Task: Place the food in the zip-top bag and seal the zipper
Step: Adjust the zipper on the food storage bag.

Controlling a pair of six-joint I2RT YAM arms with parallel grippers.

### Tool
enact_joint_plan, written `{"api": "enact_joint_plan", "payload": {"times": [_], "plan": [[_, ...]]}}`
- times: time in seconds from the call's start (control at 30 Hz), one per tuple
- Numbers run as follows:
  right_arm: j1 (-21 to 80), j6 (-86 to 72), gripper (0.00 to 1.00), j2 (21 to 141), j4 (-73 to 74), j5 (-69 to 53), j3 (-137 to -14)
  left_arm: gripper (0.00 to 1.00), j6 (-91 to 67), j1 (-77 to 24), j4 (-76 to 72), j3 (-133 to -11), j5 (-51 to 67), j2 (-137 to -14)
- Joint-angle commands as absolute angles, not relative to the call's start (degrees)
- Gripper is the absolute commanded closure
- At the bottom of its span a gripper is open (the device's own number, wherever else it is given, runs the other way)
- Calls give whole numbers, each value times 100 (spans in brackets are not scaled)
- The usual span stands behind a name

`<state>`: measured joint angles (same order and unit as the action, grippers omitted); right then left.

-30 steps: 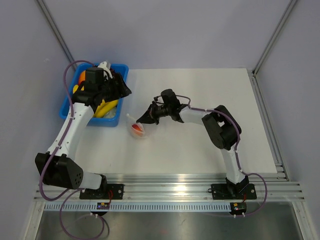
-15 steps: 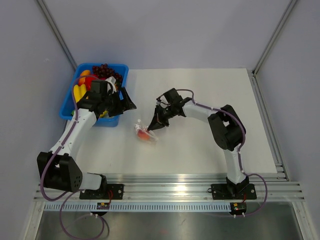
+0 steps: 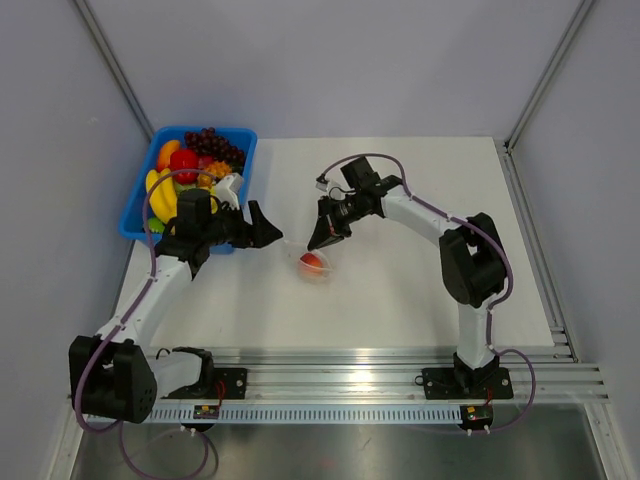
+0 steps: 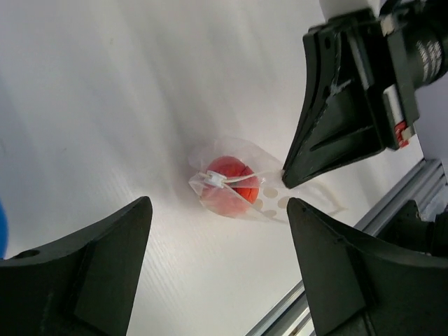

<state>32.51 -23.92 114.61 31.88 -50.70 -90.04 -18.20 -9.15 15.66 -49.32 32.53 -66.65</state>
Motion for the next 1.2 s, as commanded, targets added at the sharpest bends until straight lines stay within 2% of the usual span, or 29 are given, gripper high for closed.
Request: {"api": "enact_joint_plan", "payload": {"times": [0.0, 0.17, 0.3, 0.47, 0.67, 0.9, 1.03, 1.17], "plan": [[3121, -1767, 100, 10916, 3506, -5493, -9290, 18, -1668, -835, -292, -4317, 4209, -6452], [2997, -1433, 100, 10600, 3752, -5818, -9273, 21, -1276, -791, -1264, -3763, 4894, -5899], [2979, -1205, 100, 10337, 3955, -6038, -9202, 21, -144, -800, -1380, -3552, 5448, -5521], [2979, -906, 100, 9845, 3902, -6670, -8948, 20, 1088, -800, -652, -3761, 6178, -5475], [2979, -651, 100, 9519, 4139, -6688, -8877, 22, 2029, -1264, 122, -4183, 6206, -5695], [2988, -650, 100, 9405, 4201, -6732, -8807, 22, 1943, -1687, -130, -4307, 6082, -5906], [2988, -659, 100, 9343, 4192, -6689, -8771, 22, 1846, -1749, -211, -4421, 6414, -6038], [2988, -694, 100, 9395, 4192, -6609, -8754, 28, 1732, -1758, -228, -4518, 6679, -6152]]}}
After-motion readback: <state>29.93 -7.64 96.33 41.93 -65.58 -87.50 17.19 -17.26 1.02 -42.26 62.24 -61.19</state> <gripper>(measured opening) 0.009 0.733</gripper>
